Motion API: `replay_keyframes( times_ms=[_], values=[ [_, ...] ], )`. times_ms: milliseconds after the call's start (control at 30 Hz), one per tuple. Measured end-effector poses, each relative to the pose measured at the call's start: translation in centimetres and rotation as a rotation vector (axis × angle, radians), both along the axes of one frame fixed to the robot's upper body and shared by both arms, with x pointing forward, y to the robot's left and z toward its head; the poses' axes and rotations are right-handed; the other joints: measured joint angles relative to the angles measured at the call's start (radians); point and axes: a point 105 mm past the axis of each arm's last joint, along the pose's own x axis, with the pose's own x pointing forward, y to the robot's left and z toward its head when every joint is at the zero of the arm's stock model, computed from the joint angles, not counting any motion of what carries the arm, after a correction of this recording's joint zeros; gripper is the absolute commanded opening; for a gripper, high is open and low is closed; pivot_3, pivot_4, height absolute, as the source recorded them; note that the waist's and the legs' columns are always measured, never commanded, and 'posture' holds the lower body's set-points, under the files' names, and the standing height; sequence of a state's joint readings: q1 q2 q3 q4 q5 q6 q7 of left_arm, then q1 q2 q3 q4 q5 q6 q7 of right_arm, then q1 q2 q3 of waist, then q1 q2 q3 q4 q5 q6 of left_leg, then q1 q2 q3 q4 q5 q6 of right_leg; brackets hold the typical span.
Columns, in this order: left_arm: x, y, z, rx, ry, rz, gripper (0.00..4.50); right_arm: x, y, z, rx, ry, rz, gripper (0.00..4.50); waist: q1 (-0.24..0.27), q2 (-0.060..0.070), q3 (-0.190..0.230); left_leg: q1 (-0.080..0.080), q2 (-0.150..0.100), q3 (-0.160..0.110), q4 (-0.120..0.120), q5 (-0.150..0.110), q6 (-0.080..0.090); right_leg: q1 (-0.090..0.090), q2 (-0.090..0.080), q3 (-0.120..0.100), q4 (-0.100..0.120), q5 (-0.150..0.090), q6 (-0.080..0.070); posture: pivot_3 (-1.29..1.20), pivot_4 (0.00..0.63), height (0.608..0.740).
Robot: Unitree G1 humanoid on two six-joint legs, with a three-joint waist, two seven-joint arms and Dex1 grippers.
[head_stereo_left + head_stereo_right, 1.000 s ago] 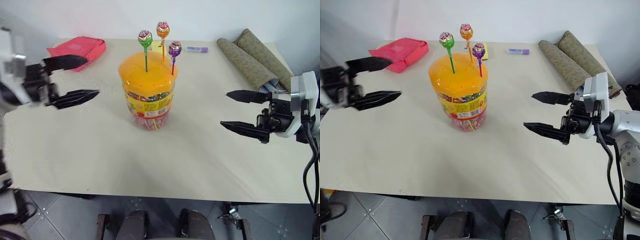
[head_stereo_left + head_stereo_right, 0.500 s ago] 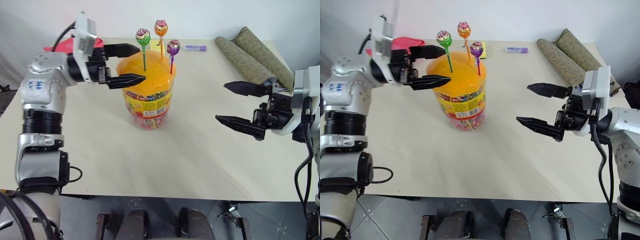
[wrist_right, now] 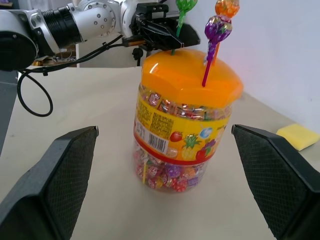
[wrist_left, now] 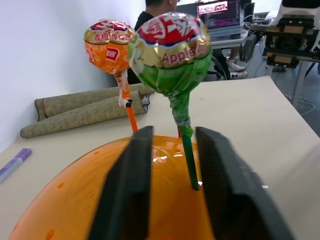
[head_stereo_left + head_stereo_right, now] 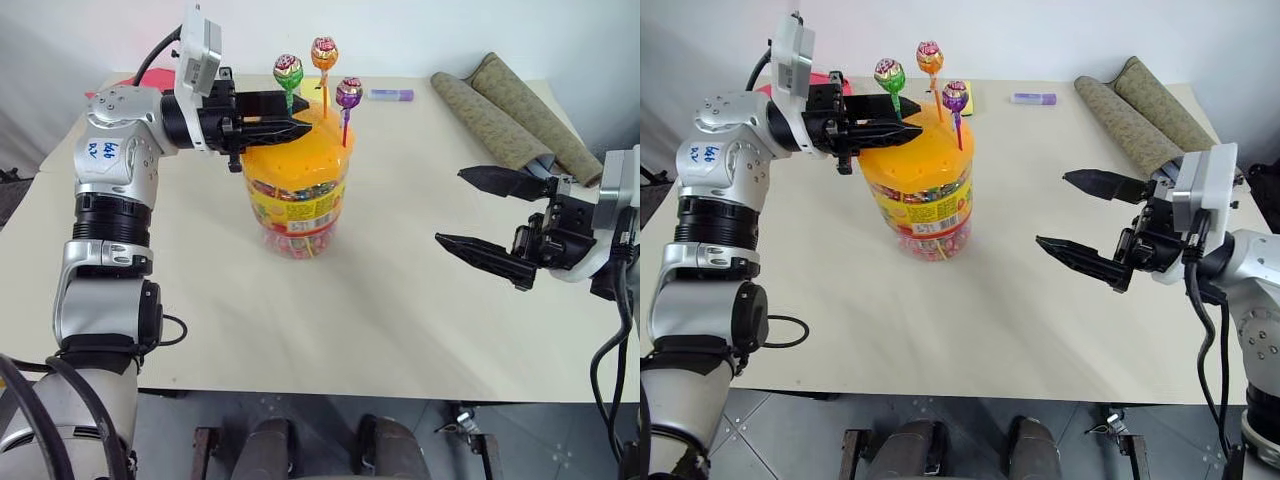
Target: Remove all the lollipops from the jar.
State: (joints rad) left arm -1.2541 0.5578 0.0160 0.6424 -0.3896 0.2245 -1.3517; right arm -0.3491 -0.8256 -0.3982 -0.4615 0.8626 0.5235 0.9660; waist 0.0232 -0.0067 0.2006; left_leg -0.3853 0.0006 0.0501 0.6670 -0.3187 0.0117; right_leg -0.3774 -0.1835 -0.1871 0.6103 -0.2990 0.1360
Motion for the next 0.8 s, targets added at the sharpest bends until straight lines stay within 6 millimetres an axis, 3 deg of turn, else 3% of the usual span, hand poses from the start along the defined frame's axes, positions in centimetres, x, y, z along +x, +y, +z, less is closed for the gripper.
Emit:
replay_keyframes(
  times_ms=[33,367,567,700,800],
  values=[
    [-0.1,0.0,0.0,0.002,0.003,-0.005,0.05,0.0,0.0,0.1,-0.001,-0.001,-0.001,4.50,0.000,0.000,0.000,0.000,0.000,0.000,0.000,0.000,0.000,0.000,0.000,0.000,0.000,0.000,0.000,0.00,0.150,0.740],
    [-0.4,-0.5,2.1,-0.036,-0.025,-0.003,0.02,0.2,-0.1,0.8,-0.002,-0.021,0.000,4.50,0.001,0.000,0.000,-0.001,0.000,0.000,0.002,0.000,0.000,0.000,0.000,0.000,0.001,0.000,0.000,0.00,0.150,0.740],
    [-1.0,-0.3,5.8,-0.111,-0.081,0.063,0.02,0.6,0.3,1.4,-0.004,-0.033,0.036,4.50,-0.002,0.000,0.000,-0.001,0.000,-0.001,0.001,0.000,0.000,0.000,0.000,0.000,0.000,0.000,0.000,0.00,0.150,0.740],
    [-0.1,3.1,6.5,-0.099,-0.030,0.305,0.02,0.8,0.2,1.3,-0.014,-0.017,0.060,4.50,-0.014,0.000,0.000,0.000,0.000,-0.001,0.001,0.000,0.000,0.000,0.000,0.001,0.001,0.000,0.000,0.00,0.150,0.740],
    [0.6,7.0,5.3,-0.108,0.051,0.530,0.02,1.0,0.1,1.3,-0.026,-0.002,0.088,4.50,-0.024,0.000,0.000,0.000,0.000,-0.001,0.001,0.000,0.000,0.000,0.000,0.001,0.001,0.000,0.000,0.00,0.150,0.740]
  ],
)
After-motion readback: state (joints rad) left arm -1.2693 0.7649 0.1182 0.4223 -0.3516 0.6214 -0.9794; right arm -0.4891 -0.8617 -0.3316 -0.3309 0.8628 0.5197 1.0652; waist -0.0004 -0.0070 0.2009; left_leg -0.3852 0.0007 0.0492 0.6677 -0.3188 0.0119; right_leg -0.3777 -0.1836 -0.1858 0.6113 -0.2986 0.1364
